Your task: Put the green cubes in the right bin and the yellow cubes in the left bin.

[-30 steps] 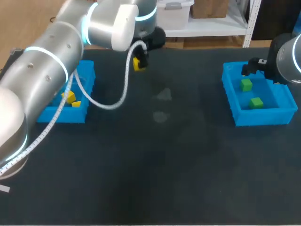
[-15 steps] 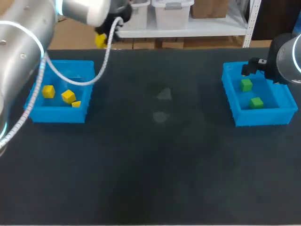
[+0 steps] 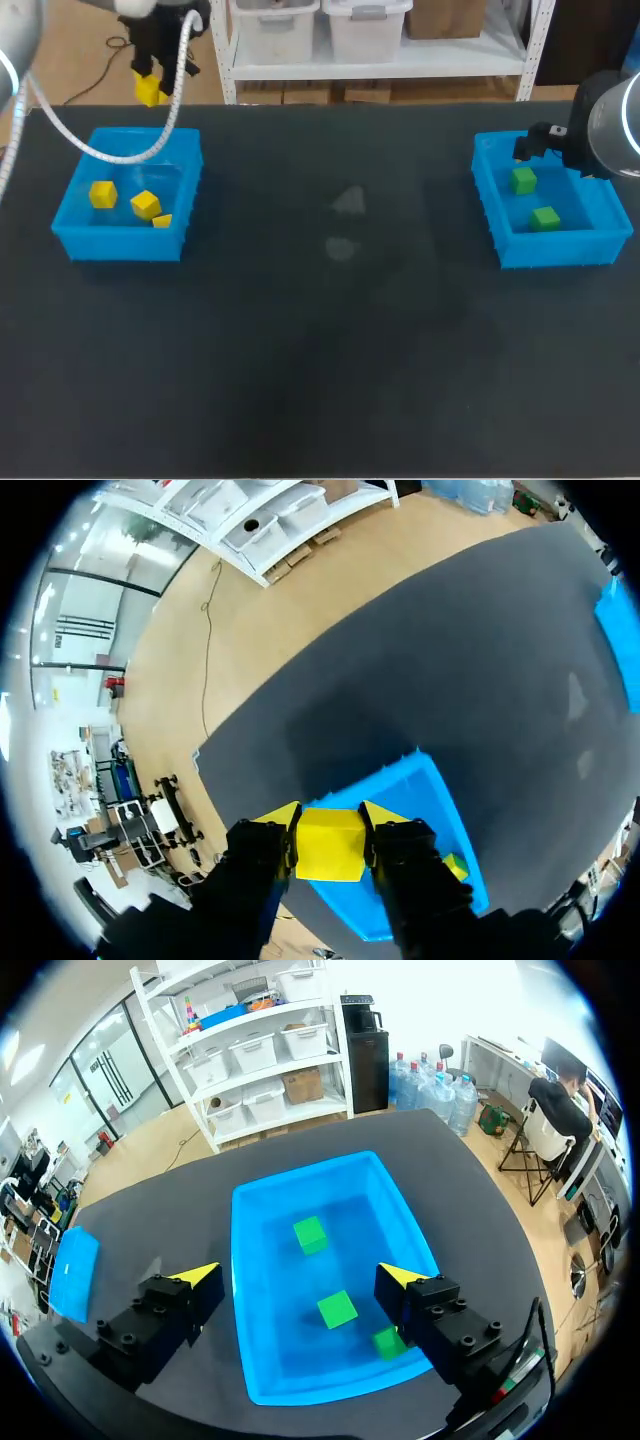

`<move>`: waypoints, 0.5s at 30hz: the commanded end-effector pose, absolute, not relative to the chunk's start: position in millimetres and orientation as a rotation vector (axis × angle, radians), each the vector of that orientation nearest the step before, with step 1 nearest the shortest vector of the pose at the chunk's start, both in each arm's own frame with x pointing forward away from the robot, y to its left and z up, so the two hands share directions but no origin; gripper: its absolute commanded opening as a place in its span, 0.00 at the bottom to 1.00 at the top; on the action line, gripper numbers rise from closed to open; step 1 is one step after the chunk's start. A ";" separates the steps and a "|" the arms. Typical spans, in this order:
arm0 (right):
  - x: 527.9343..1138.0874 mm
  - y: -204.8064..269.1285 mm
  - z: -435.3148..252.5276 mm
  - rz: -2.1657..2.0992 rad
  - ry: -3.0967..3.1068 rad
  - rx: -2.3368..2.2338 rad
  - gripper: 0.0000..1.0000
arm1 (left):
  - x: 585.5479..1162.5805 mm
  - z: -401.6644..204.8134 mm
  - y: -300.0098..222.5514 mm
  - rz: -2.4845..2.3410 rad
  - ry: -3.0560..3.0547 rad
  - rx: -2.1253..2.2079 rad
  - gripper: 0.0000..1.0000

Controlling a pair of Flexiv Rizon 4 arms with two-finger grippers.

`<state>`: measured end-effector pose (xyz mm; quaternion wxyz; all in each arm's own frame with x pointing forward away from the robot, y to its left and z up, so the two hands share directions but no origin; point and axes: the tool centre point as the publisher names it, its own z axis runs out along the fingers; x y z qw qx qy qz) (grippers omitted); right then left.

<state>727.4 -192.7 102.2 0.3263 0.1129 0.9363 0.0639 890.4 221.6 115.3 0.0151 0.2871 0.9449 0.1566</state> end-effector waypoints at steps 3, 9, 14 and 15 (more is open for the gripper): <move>725.4 -193.2 101.1 0.169 2.444 0.297 1.00 | 873.0 90.5 232.2 0.380 2.971 0.873 0.00; 725.4 -193.2 101.1 0.169 2.444 0.297 1.00 | 854.3 58.0 234.1 0.236 3.049 0.844 0.00; 725.4 -193.2 101.1 0.169 2.444 0.297 1.00 | 839.9 49.7 241.2 0.199 3.088 0.803 0.00; 725.4 -193.2 101.1 0.169 2.444 0.297 1.00 | 837.8 48.7 242.2 0.196 3.096 0.796 0.00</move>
